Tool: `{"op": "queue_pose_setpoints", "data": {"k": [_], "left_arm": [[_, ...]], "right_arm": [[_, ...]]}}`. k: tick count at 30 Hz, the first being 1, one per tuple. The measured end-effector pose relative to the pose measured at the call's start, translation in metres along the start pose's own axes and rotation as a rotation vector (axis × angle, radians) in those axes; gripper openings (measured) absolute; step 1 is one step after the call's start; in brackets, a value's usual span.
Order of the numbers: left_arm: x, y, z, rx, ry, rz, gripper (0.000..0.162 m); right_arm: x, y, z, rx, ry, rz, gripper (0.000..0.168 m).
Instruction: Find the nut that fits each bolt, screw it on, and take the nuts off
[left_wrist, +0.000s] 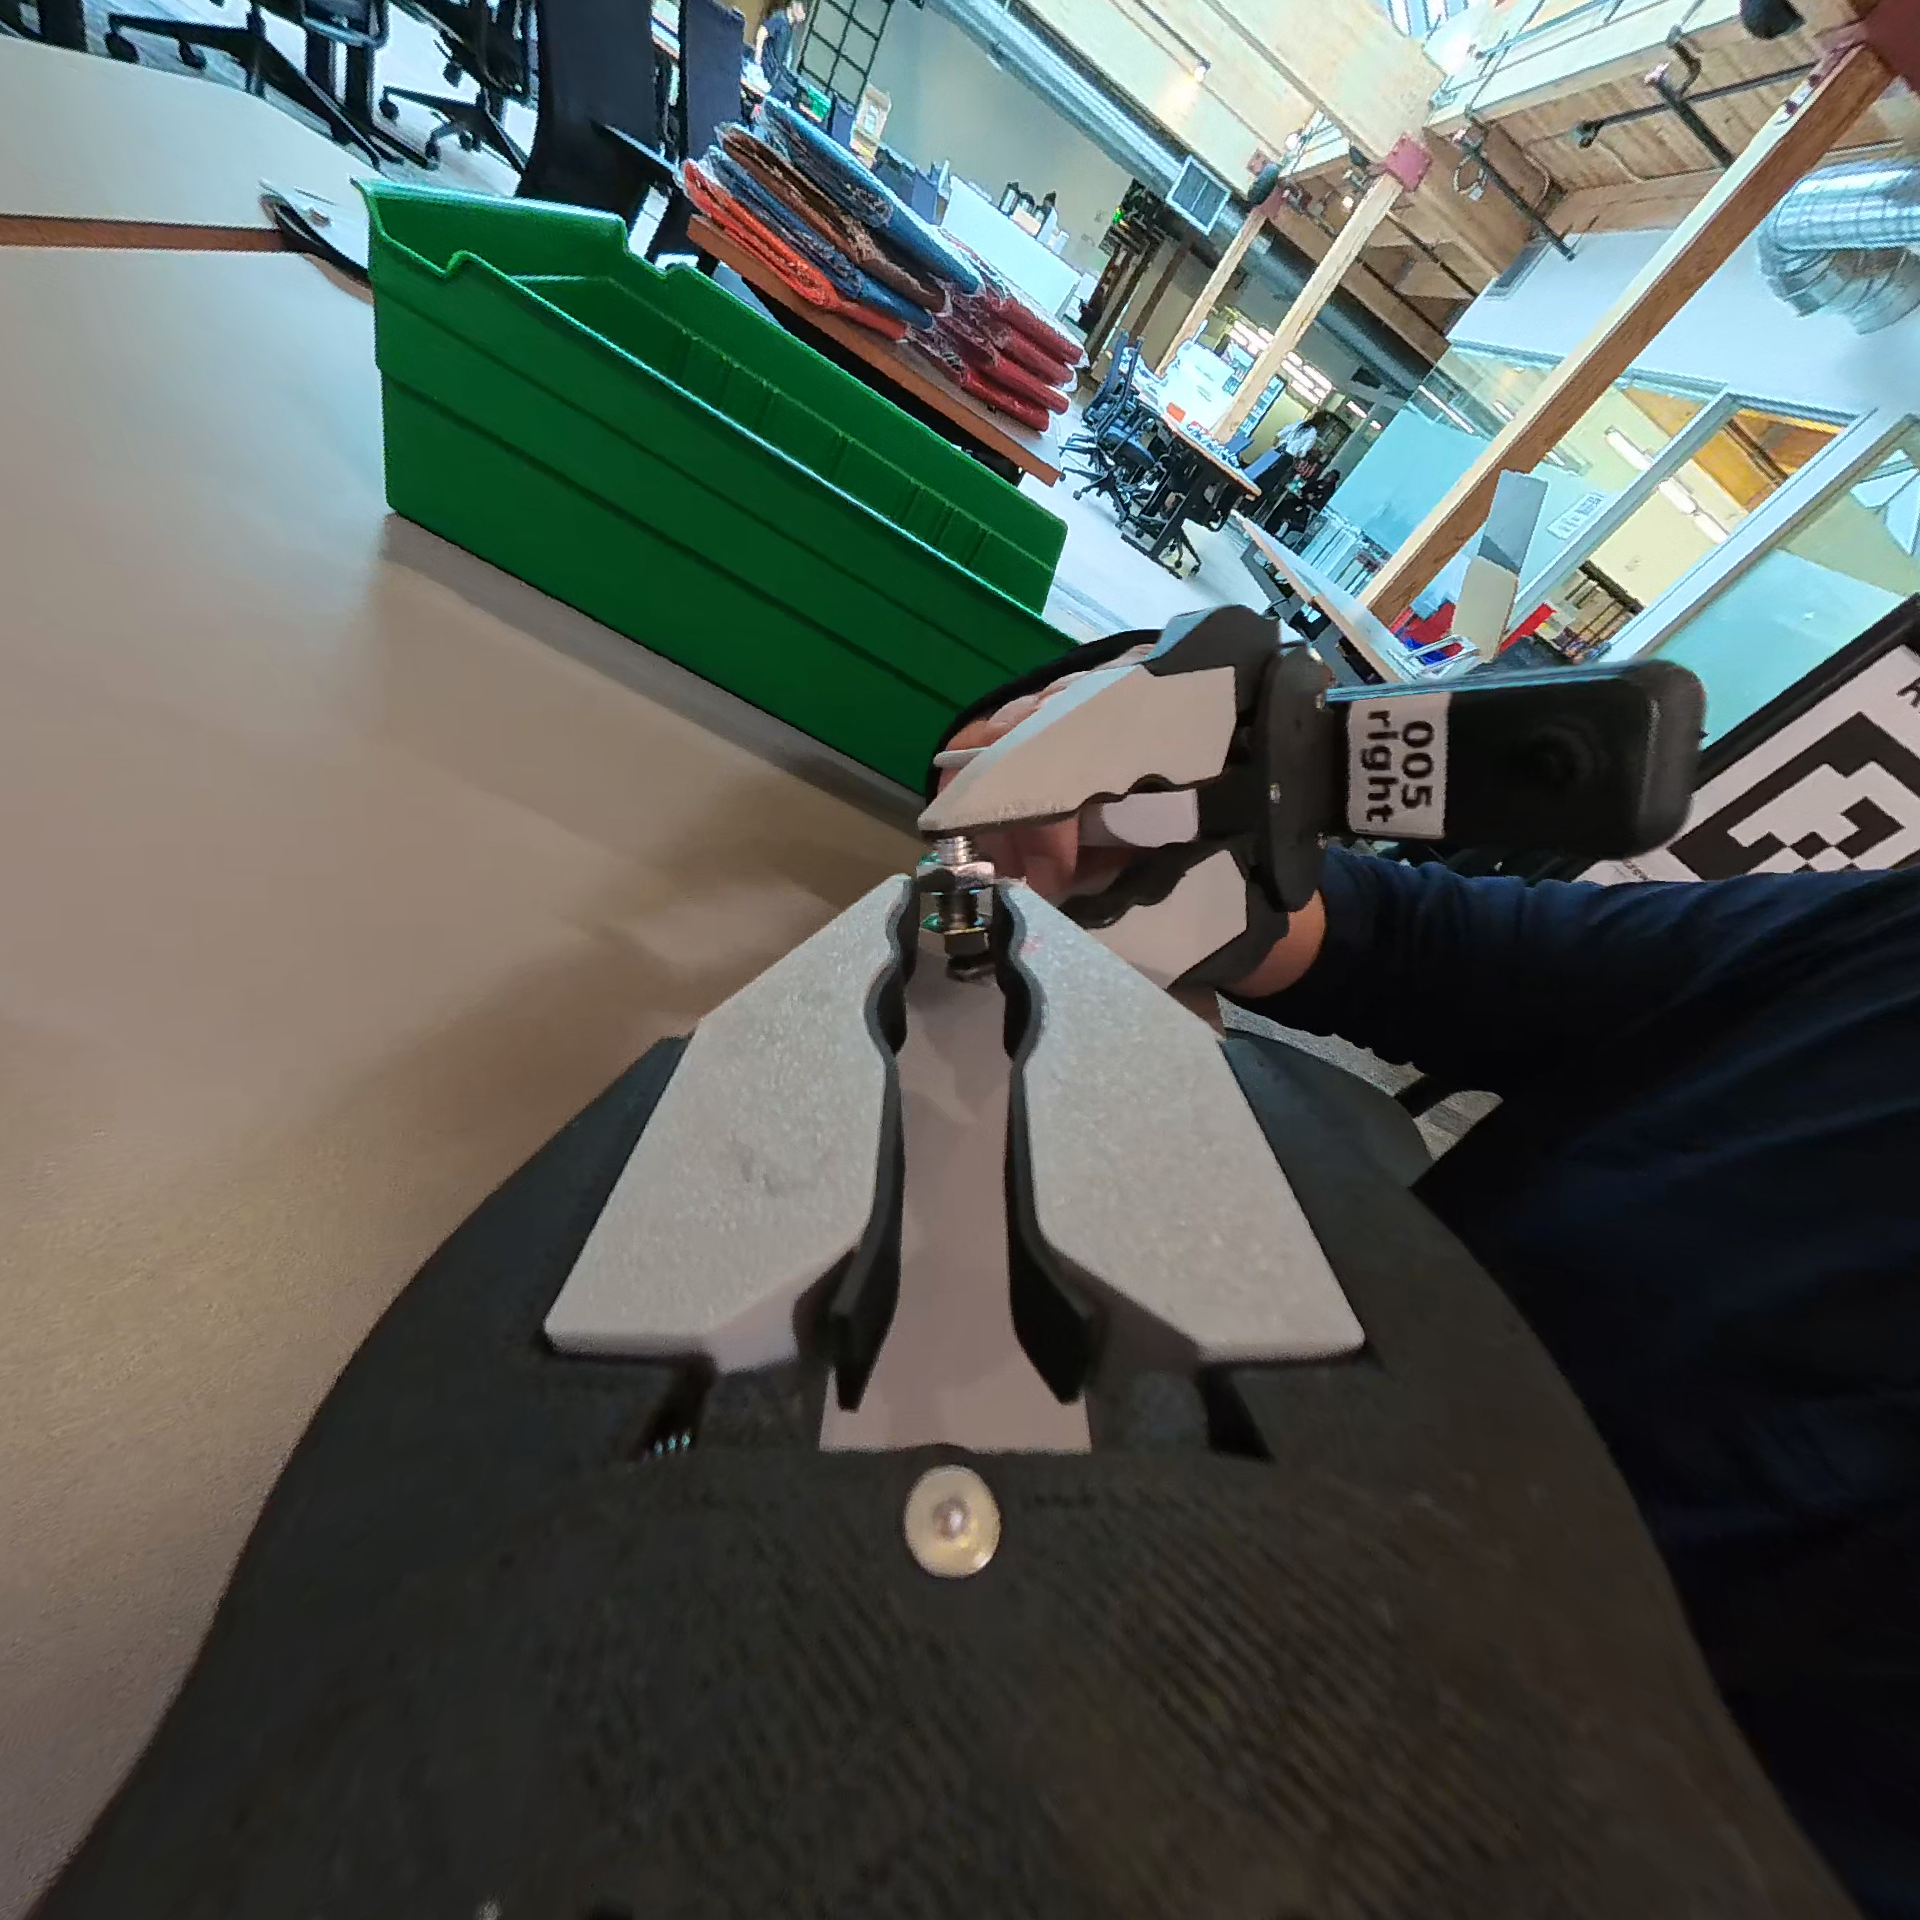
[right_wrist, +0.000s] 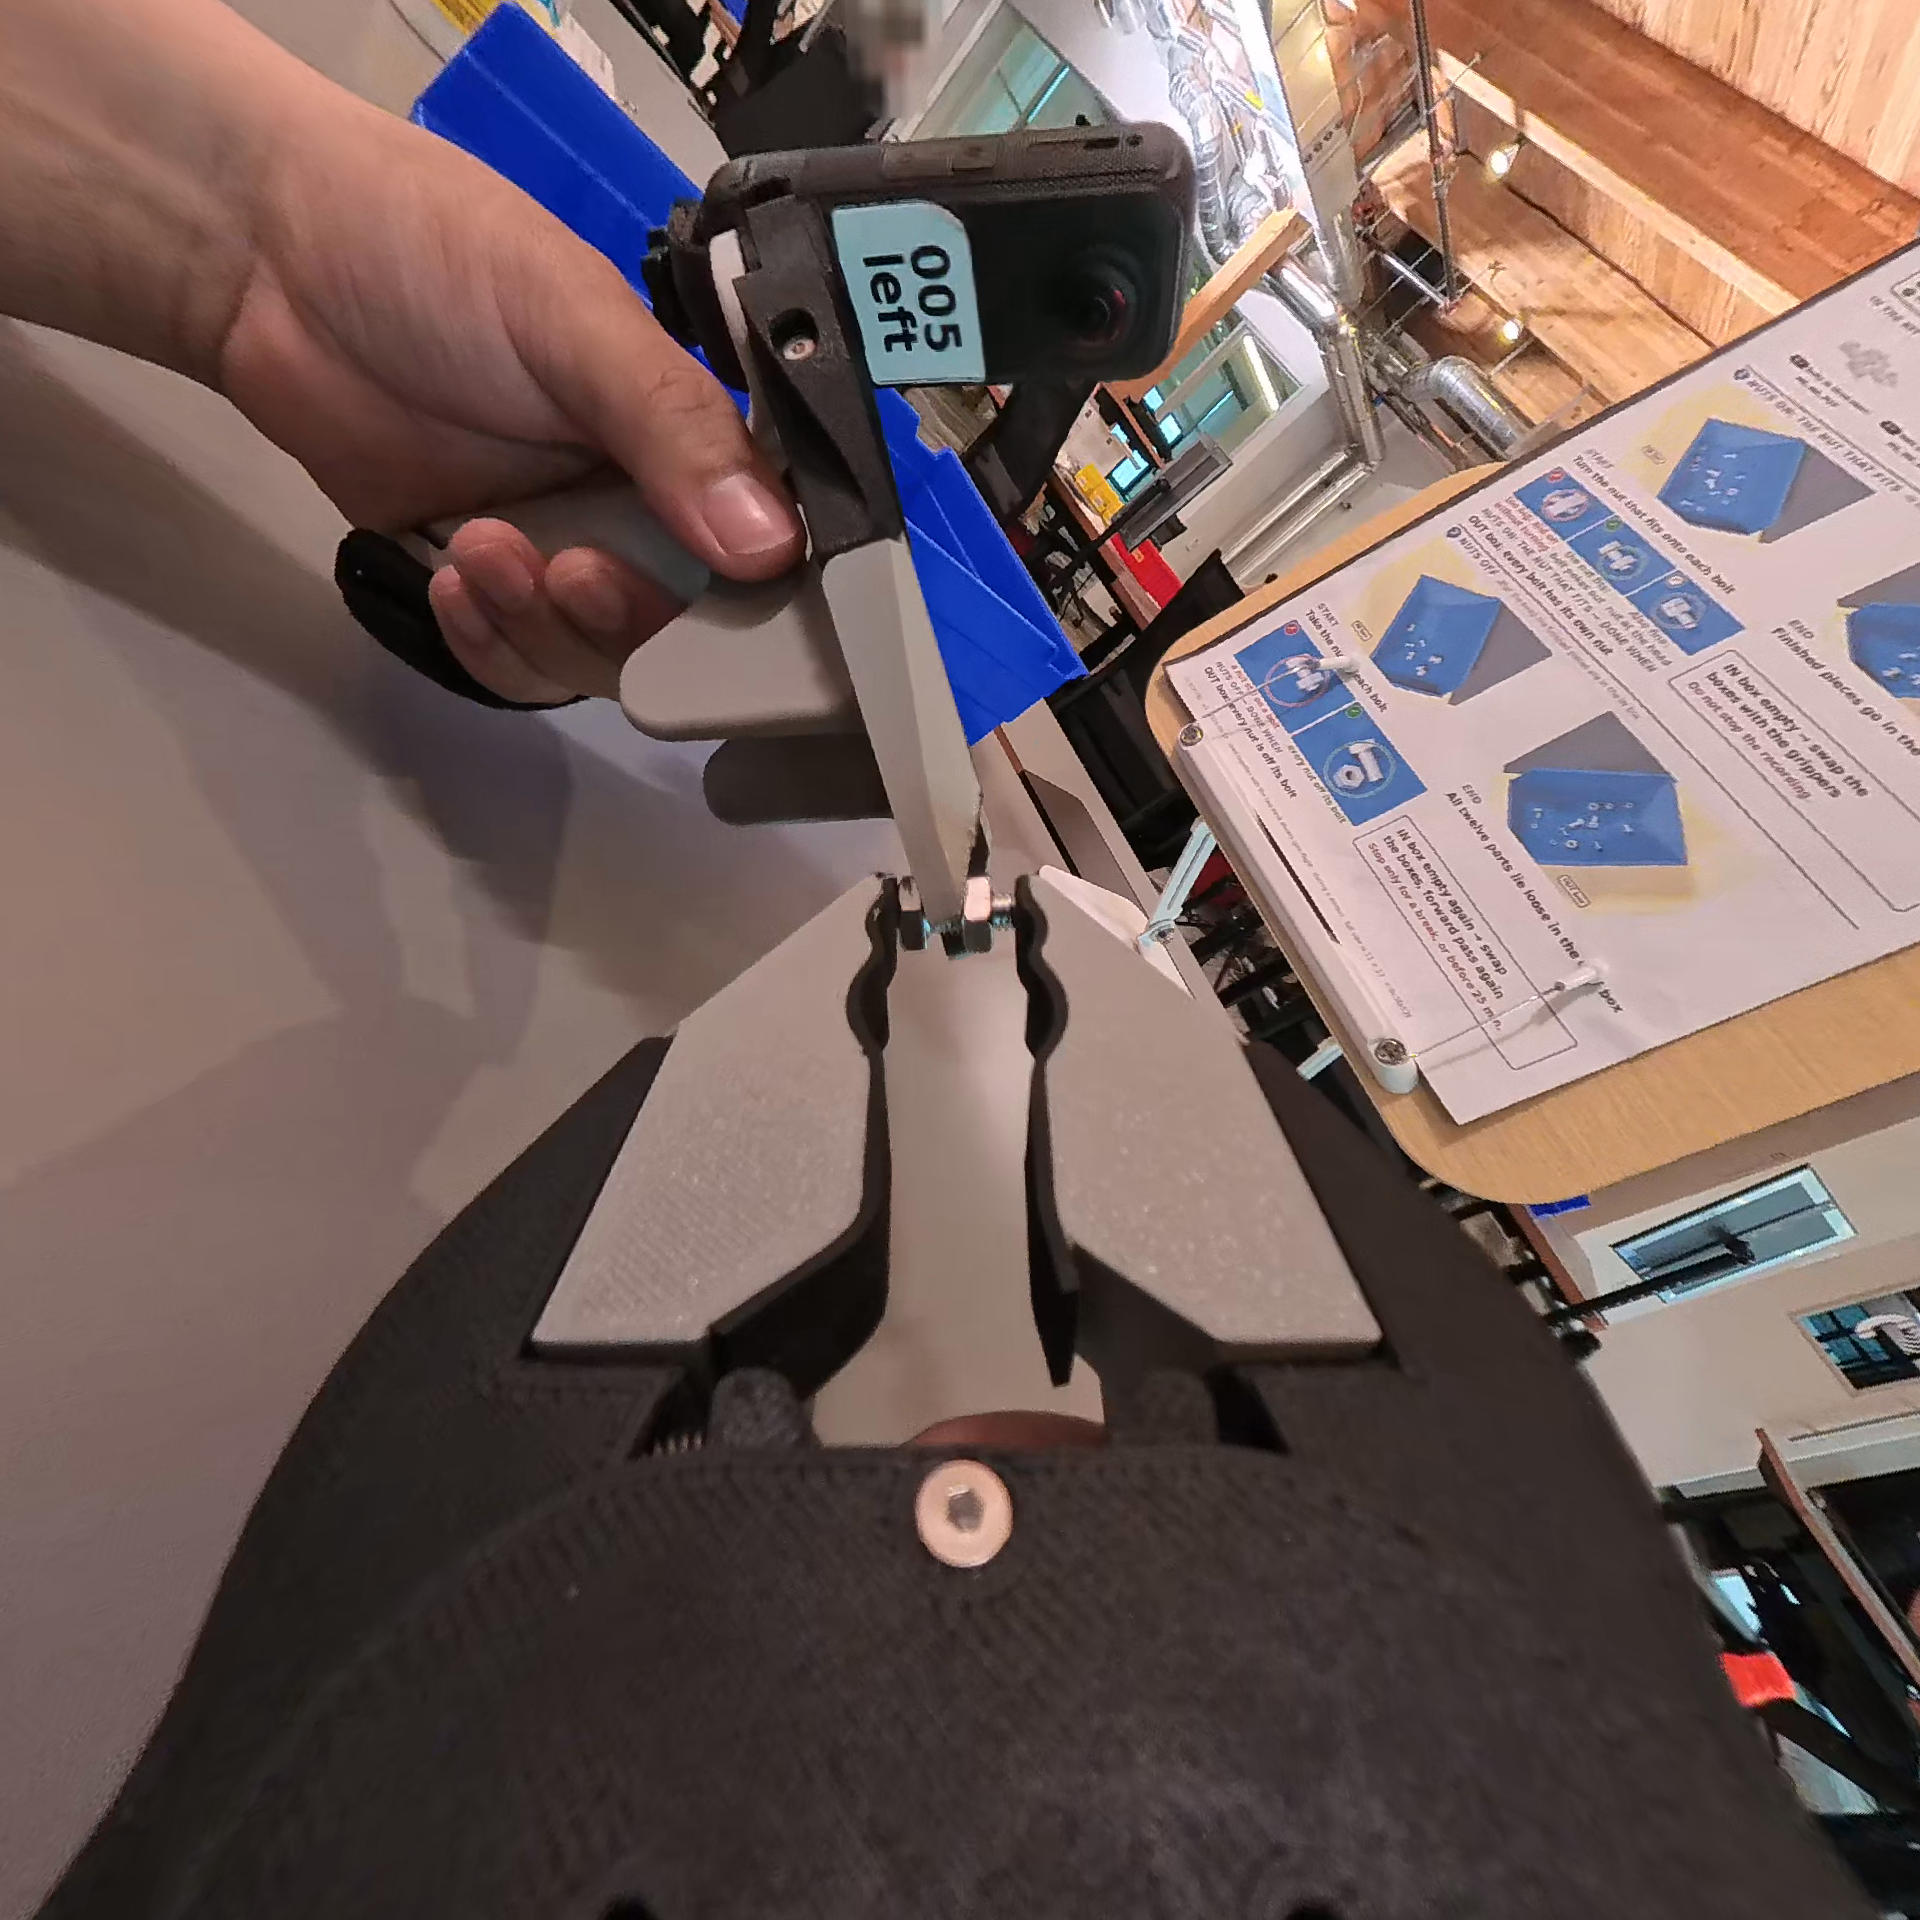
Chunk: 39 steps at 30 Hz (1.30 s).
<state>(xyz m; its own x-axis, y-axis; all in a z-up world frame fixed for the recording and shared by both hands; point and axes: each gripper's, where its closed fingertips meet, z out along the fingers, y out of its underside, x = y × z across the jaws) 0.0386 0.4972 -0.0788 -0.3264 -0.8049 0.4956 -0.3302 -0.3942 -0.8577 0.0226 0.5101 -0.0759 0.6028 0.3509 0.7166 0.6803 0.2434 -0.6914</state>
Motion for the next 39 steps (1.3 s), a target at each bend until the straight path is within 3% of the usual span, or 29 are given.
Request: {"op": "queue_pose_setpoints", "data": {"k": [14, 21, 25, 28, 34, 39], "left_arm": [[-0.002, 0.002, -0.001, -0.036, -0.07, 0.108, 0.01], [-0.004, -0.011, -0.009, 0.029, -0.11, 0.16, 0.01], [0.001, -0.01, -0.008, 0.008, -0.124, 0.266, 0.01], [0.008, -0.004, -0.002, -0.028, -0.117, 0.337, 0.01], [0.008, -0.007, -0.002, -0.018, -0.163, 0.405, 0.01], [-0.001, -0.006, -0.004, -0.041, -0.235, 0.45, 0.01]], "right_arm": [[-0.001, 0.0, 0.0, 0.001, 0.005, -0.027, 0.02], [0.007, -0.012, -0.012, 0.116, -0.151, 0.308, 0.012], [0.02, -0.013, -0.012, 0.166, -0.228, 0.612, 0.029], [0.024, -0.009, -0.01, 0.172, -0.276, 0.774, 0.027], [0.014, -0.009, -0.01, 0.155, -0.363, 0.824, 0.023], [0.019, 0.007, -0.006, 0.057, -0.285, 0.758, 0.03]]}}
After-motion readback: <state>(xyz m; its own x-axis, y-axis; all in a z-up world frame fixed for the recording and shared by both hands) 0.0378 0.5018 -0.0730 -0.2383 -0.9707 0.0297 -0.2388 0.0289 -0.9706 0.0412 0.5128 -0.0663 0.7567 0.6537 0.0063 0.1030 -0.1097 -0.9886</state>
